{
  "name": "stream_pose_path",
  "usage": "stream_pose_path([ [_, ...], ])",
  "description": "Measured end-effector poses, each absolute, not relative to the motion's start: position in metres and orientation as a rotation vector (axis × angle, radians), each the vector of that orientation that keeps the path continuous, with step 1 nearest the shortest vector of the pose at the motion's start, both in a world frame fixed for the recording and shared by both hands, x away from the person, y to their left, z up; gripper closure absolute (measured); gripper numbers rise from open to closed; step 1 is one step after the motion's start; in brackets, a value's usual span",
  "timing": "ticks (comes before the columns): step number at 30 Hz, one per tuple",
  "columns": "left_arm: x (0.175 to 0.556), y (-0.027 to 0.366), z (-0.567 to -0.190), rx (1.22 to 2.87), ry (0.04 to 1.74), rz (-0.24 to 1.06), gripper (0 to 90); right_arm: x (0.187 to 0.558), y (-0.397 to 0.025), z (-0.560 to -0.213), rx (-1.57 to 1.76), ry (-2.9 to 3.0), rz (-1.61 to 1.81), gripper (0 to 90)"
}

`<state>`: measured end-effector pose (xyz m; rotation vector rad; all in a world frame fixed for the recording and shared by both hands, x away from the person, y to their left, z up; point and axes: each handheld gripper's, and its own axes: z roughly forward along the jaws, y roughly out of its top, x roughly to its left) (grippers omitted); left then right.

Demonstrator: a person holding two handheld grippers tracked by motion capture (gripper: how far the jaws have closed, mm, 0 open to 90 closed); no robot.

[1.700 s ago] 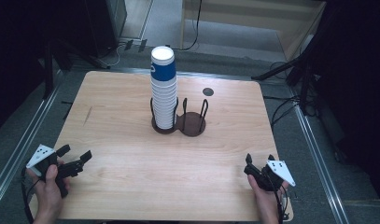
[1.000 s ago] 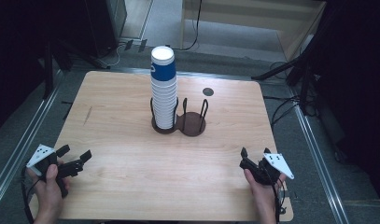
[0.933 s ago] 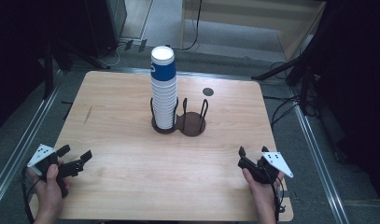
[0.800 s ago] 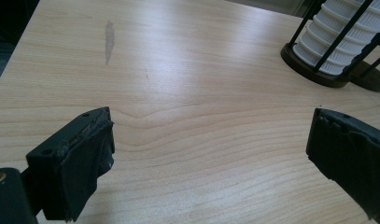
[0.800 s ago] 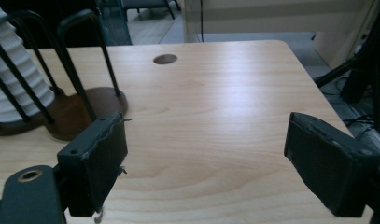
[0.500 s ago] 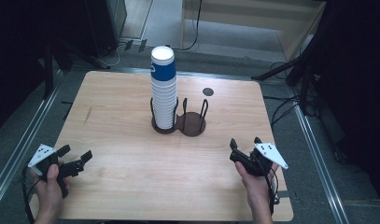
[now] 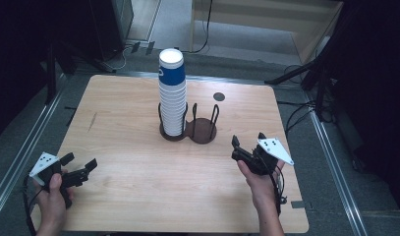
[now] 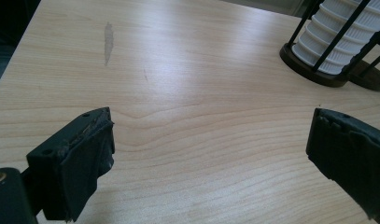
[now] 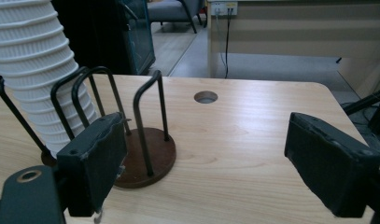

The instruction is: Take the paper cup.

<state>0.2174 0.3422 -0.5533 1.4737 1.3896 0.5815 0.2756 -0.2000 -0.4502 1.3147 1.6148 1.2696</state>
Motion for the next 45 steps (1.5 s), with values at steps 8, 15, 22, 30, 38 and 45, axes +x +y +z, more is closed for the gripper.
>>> stream_pose_path([
  [8, 0.217, 0.342, -0.553, 1.474, 1.385, 0.582, 2.0, 0.282, -0.182, -0.438, 1.281, 1.635, 1.281, 11.4],
  [15, 0.217, 0.342, -0.553, 1.477, 1.385, 0.578, 2.0, 0.289, -0.168, -0.429, 1.269, 1.654, 1.297, 9.1],
  [22, 0.218, 0.343, -0.553, 1.473, 1.386, 0.574, 2.0, 0.295, -0.155, -0.423, 1.26, 1.661, 1.314, 8.1],
  [30, 0.218, 0.343, -0.554, 1.472, 1.385, 0.57, 2.0, 0.302, -0.143, -0.416, 1.247, 1.675, 1.329, 7.8],
  [38, 0.218, 0.343, -0.554, 1.474, 1.384, 0.566, 2.1, 0.307, -0.131, -0.409, 1.229, 1.688, 1.339, 7.8],
  [45, 0.218, 0.344, -0.554, 1.473, 1.382, 0.562, 2.0, 0.312, -0.117, -0.405, 1.209, 1.702, 1.349, 7.7],
])
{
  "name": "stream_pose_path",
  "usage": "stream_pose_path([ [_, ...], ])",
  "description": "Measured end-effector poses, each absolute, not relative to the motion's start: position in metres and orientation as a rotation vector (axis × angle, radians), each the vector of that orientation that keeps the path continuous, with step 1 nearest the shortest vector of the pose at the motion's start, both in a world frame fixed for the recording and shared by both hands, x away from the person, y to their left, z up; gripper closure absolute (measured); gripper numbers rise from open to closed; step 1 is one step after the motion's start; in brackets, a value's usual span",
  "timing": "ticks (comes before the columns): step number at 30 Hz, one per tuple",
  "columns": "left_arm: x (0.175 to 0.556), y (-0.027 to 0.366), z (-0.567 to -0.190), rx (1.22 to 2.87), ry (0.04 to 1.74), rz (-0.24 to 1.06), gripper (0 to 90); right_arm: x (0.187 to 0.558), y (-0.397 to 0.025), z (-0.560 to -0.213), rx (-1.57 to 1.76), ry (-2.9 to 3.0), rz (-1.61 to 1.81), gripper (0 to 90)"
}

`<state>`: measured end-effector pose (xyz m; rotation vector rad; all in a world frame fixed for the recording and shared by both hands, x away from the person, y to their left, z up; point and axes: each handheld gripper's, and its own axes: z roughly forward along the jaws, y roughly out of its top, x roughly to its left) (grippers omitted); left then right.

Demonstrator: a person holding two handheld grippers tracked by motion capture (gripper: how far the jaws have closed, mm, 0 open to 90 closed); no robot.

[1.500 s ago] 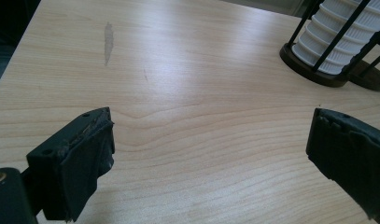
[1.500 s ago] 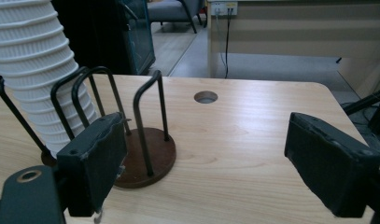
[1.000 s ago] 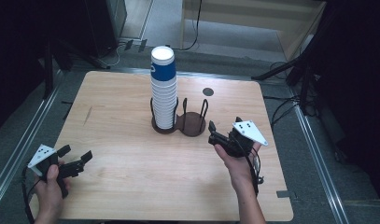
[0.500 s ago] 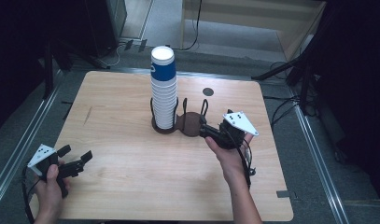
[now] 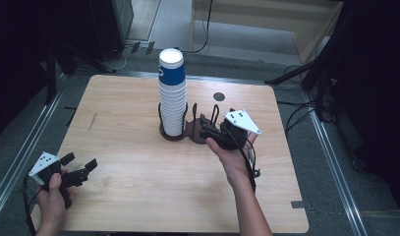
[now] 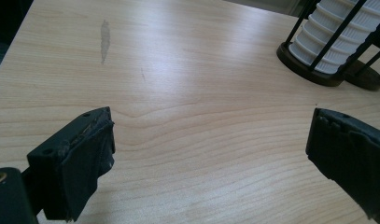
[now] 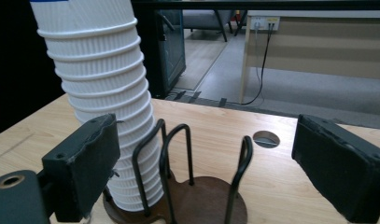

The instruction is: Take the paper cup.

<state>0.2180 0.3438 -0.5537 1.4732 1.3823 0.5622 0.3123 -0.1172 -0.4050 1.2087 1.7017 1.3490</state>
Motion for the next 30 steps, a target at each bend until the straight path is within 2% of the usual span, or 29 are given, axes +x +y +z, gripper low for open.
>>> stream_pose_path([
  [30, 0.219, 0.345, -0.554, 1.478, 1.388, 0.552, 2.0, 0.332, -0.063, -0.391, 1.152, 1.761, 1.39, 7.7],
])
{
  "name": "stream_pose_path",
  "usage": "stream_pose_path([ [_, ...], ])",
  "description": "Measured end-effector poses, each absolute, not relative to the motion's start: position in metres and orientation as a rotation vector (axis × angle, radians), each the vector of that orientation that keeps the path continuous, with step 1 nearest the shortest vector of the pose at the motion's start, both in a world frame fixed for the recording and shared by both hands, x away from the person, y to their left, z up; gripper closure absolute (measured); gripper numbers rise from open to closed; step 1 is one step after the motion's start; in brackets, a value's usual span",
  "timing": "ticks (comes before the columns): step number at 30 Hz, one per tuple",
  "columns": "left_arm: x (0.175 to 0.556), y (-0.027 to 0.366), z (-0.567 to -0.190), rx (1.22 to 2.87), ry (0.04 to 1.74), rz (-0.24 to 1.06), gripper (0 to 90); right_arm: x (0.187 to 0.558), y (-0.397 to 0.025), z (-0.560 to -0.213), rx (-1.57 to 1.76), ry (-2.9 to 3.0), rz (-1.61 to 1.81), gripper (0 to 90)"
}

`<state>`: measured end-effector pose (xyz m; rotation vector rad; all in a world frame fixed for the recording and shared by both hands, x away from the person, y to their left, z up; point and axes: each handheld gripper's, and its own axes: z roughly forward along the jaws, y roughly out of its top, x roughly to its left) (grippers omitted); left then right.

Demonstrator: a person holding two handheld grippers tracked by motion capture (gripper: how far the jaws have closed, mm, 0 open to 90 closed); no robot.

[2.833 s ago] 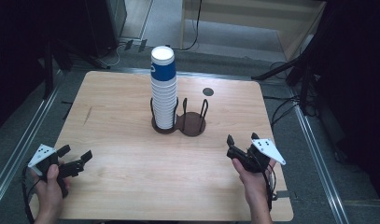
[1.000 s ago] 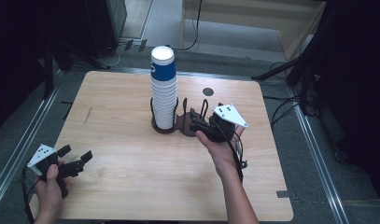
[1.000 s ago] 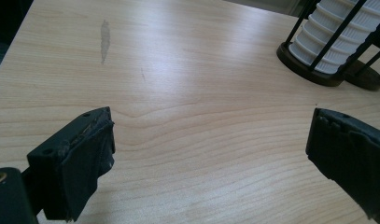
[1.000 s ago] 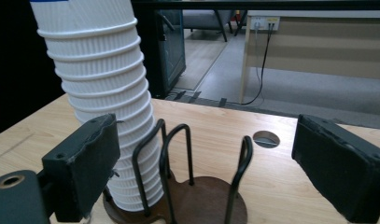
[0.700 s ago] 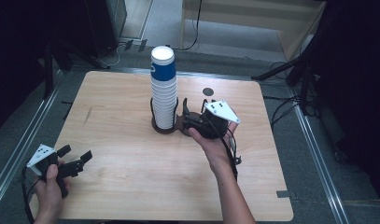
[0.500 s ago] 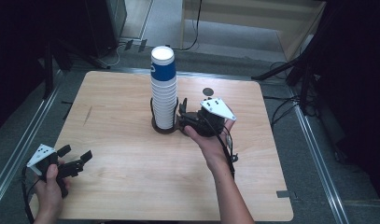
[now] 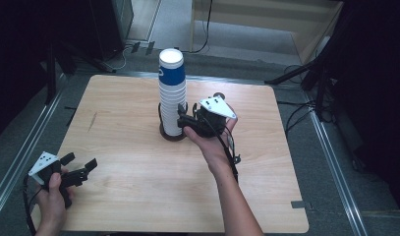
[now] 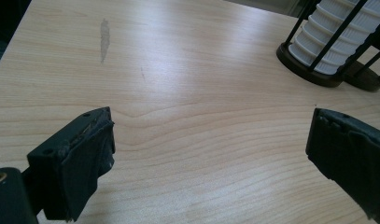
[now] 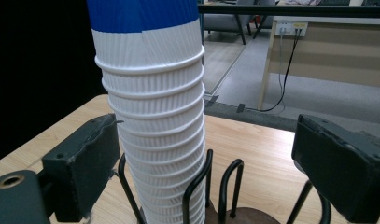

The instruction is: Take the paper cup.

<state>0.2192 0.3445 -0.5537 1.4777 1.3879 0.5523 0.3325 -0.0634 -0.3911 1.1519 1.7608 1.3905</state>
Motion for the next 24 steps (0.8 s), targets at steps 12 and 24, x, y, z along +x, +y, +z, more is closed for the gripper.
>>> stream_pose_path([
  [12, 0.22, 0.344, -0.554, 1.48, 1.386, 0.55, 2.1, 0.342, -0.044, -0.384, 1.131, 1.77, 1.406, 7.3],
  [24, 0.22, 0.344, -0.554, 1.476, 1.387, 0.545, 2.0, 0.355, -0.027, -0.377, 1.149, 1.75, 1.424, 7.2],
])
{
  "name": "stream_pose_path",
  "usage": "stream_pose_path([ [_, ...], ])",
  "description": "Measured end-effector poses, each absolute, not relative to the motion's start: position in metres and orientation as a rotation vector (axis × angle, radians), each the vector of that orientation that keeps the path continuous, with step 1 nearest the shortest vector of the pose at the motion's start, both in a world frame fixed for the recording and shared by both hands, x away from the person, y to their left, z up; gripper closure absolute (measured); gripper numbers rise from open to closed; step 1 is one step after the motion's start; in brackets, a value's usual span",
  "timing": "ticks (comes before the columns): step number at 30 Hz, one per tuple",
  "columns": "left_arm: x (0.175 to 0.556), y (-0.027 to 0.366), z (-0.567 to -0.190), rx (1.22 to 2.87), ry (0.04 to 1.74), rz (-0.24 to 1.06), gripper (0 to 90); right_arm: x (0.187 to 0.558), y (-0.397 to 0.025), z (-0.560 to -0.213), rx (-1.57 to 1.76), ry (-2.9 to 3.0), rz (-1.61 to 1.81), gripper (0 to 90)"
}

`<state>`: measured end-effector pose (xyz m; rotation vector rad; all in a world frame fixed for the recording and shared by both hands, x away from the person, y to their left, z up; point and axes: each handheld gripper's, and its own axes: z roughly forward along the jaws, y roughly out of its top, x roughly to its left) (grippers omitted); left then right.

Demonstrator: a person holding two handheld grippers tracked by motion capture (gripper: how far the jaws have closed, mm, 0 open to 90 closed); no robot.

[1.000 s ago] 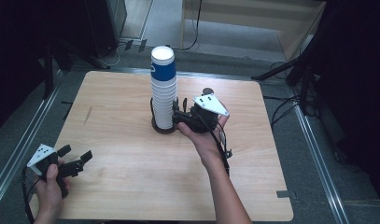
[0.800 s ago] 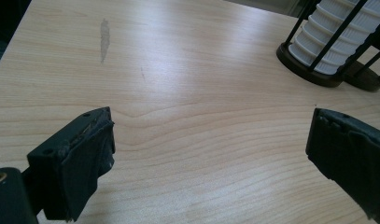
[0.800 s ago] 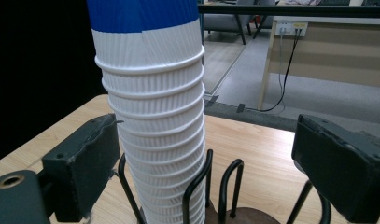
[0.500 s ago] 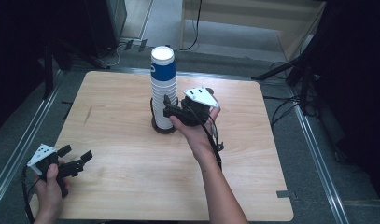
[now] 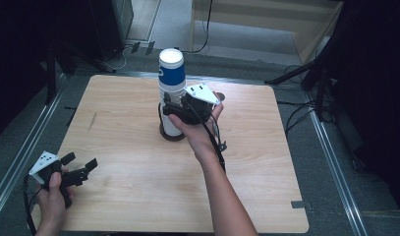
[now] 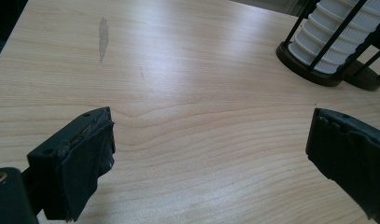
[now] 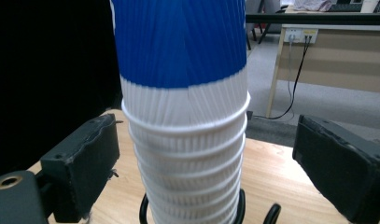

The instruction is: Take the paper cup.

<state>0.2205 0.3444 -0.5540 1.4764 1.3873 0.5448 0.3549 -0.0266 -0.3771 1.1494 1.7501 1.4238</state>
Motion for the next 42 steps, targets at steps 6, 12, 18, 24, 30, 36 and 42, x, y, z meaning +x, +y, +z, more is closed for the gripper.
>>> stream_pose_path([
  [6, 0.221, 0.345, -0.554, 1.48, 1.387, 0.544, 2.1, 0.362, -0.021, -0.371, 1.153, 1.736, 1.423, 7.1],
  [12, 0.221, 0.345, -0.554, 1.48, 1.386, 0.544, 2.1, 0.368, -0.013, -0.366, 1.158, 1.73, 1.422, 6.5],
  [18, 0.221, 0.345, -0.554, 1.478, 1.388, 0.545, 2.1, 0.378, -0.006, -0.362, 1.151, 1.728, 1.399, 6.0],
  [24, 0.221, 0.345, -0.554, 1.477, 1.388, 0.541, 2.1, 0.386, -0.001, -0.357, 1.15, 1.72, 1.399, 5.6],
  [30, 0.221, 0.345, -0.554, 1.475, 1.389, 0.538, 2.1, 0.391, 0.004, -0.355, 1.159, 1.722, 1.396, 6.3],
  [36, 0.221, 0.345, -0.554, 1.478, 1.389, 0.536, 2.1, 0.394, 0.007, -0.355, 1.163, 1.721, 1.399, 10.2],
  [42, 0.221, 0.345, -0.554, 1.478, 1.39, 0.534, 2.1, 0.394, 0.008, -0.356, 1.145, 1.722, 1.406, 16.9],
])
